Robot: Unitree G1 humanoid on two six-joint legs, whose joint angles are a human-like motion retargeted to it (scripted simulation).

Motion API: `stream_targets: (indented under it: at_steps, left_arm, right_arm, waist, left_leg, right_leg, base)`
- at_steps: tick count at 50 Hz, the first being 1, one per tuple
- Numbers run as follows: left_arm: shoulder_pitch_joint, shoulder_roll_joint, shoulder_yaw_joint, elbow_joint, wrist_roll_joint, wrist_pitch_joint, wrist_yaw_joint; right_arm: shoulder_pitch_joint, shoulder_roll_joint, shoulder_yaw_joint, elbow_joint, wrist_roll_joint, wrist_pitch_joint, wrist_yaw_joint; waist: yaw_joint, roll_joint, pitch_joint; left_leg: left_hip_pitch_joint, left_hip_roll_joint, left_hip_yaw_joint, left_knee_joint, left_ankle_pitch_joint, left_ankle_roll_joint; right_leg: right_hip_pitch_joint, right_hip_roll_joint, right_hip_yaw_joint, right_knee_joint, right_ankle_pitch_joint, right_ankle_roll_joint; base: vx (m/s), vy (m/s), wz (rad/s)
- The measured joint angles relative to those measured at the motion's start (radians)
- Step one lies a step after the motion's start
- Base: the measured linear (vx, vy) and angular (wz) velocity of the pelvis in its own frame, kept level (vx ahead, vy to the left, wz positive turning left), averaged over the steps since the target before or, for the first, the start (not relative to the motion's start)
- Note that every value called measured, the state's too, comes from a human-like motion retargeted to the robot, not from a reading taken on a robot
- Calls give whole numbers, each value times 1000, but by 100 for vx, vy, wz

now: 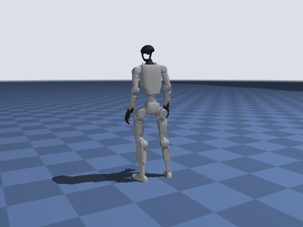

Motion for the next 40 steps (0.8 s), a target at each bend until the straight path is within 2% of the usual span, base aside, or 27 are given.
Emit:
stream_targets:
  at_steps: [40]
  left_arm:
    - [-53,5,4,21,32,17,5]
  right_arm:
    - [-4,5,1,9,-4,4,8]
  waist:
    - [-27,18,-10]
  left_leg:
    - [4,2,13,-1,-7,-1]
  right_leg:
    - [-5,2,13,1,-3,0]
  base:
    - [0,0,0]
